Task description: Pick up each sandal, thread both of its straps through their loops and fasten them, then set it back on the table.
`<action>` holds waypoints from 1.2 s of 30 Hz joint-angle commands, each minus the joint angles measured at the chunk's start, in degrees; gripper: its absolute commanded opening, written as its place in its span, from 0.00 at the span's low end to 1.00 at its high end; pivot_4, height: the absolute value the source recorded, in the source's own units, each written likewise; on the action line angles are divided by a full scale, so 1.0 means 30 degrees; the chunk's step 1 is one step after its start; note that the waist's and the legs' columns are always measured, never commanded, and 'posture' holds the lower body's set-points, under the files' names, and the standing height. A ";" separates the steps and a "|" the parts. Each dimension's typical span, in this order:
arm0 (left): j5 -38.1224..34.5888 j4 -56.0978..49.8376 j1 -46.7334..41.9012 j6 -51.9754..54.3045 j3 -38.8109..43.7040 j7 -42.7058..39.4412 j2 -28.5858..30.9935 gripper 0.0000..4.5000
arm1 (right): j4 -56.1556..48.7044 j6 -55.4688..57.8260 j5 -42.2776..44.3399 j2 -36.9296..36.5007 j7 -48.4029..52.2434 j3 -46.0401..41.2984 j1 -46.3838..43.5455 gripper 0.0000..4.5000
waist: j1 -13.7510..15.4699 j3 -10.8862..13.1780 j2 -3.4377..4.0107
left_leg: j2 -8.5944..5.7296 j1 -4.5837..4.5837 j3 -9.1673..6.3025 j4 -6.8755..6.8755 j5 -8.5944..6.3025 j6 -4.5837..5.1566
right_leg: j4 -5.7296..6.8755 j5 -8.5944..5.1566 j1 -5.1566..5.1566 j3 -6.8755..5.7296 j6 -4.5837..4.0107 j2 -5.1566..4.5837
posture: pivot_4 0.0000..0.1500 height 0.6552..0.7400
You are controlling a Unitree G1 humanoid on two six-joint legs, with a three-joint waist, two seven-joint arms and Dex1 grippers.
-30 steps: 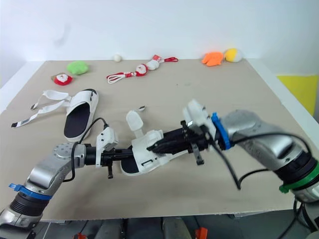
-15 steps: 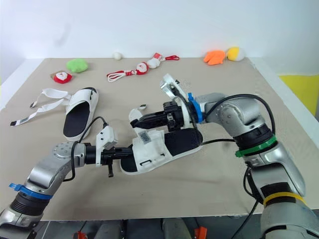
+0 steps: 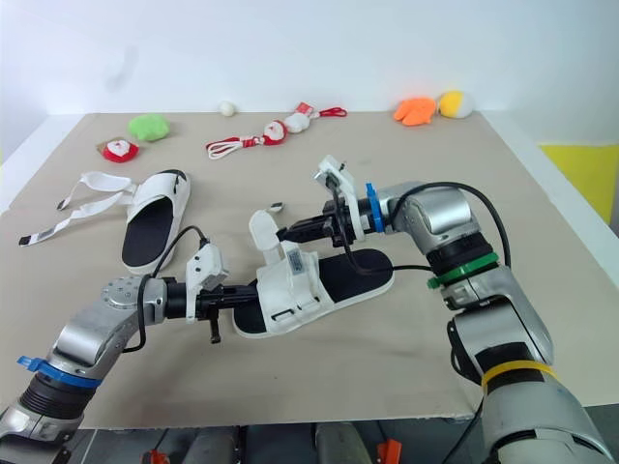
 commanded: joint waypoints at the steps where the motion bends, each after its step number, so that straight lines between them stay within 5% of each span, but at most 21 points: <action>1: 0.0240 0.0087 0.0041 0.0068 -0.0019 0.0243 0.0059 0.00 | 0.0316 0.0147 -0.0672 0.0093 0.0546 -0.0898 -0.0790 0.01 | 0.0002 0.0000 0.0000 | 0.0000 -0.0001 -0.0001 0.0000 0.0000 0.0000 | 0.0000 -0.0001 0.0001 0.0000 -0.0002 0.0000 | 1.00 1.00; 19: 0.0172 -0.0047 0.0056 0.0158 -0.0049 0.0444 -0.0017 0.00 | 0.2221 -0.1362 -0.5823 0.1248 -0.0516 0.0009 0.0155 0.01 | -0.0009 -0.0004 0.0006 | -0.0001 0.0014 -0.0001 0.0006 0.0001 -0.0002 | 0.0000 0.0001 0.0011 0.0001 0.0001 0.0000 | 1.00 1.00; 21: 0.0158 -0.0078 0.0074 0.0162 -0.0043 0.0429 0.0023 0.00 | 0.2547 -0.1570 -0.6157 0.1303 -0.0727 -0.0076 0.0124 0.13 | -0.0013 -0.0006 0.0008 | -0.0001 0.0021 -0.0002 0.0006 0.0004 -0.0001 | 0.0000 0.0000 0.0016 0.0000 -0.0002 0.0000 | 1.00 1.00; 23: 0.0152 -0.0118 0.0120 0.0157 -0.0048 0.0426 0.0049 0.00 | 0.3173 -0.1568 -0.6323 0.1398 -0.0607 -0.0366 -0.0175 0.37 | -0.0016 -0.0005 0.0008 | -0.0001 0.0021 -0.0001 0.0010 0.0011 -0.0004 | 0.0000 -0.0010 0.0017 0.0003 -0.0022 0.0000 | 1.00 1.00; 29: 0.0129 -0.0233 0.0221 0.0167 0.0073 0.0394 0.0227 0.00 | 1.0741 0.2574 -0.4047 0.3564 -0.2379 -0.5550 -0.4693 0.91 | -0.0112 0.0015 0.0041 | -0.0003 -0.0006 0.0001 -0.0008 0.0011 -0.0003 | 0.0007 0.0022 -0.0015 0.0004 0.0000 0.0000 | 1.00 1.00; 31: 0.0119 -0.0281 0.0215 0.0200 0.0082 0.0407 0.0248 0.00 | 1.2259 0.2869 -0.3902 0.4082 -0.3243 -0.6688 -0.5348 0.99 | -0.0139 0.0014 0.0039 | -0.0003 -0.0004 -0.0002 -0.0015 0.0010 -0.0004 | 0.0008 0.0014 -0.0012 0.0001 -0.0011 0.0003 | 1.00 1.00; 36: 0.0123 -0.0335 0.0238 0.0232 0.0144 0.0416 0.0338 0.00 | 1.4473 0.2924 -0.3483 0.5457 -0.6099 -0.9386 -0.6151 0.99 | -0.0156 0.0013 0.0038 | -0.0009 -0.0014 -0.0009 -0.0020 0.0010 -0.0004 | 0.0006 0.0002 -0.0008 0.0002 -0.0016 0.0004 | 1.00 1.00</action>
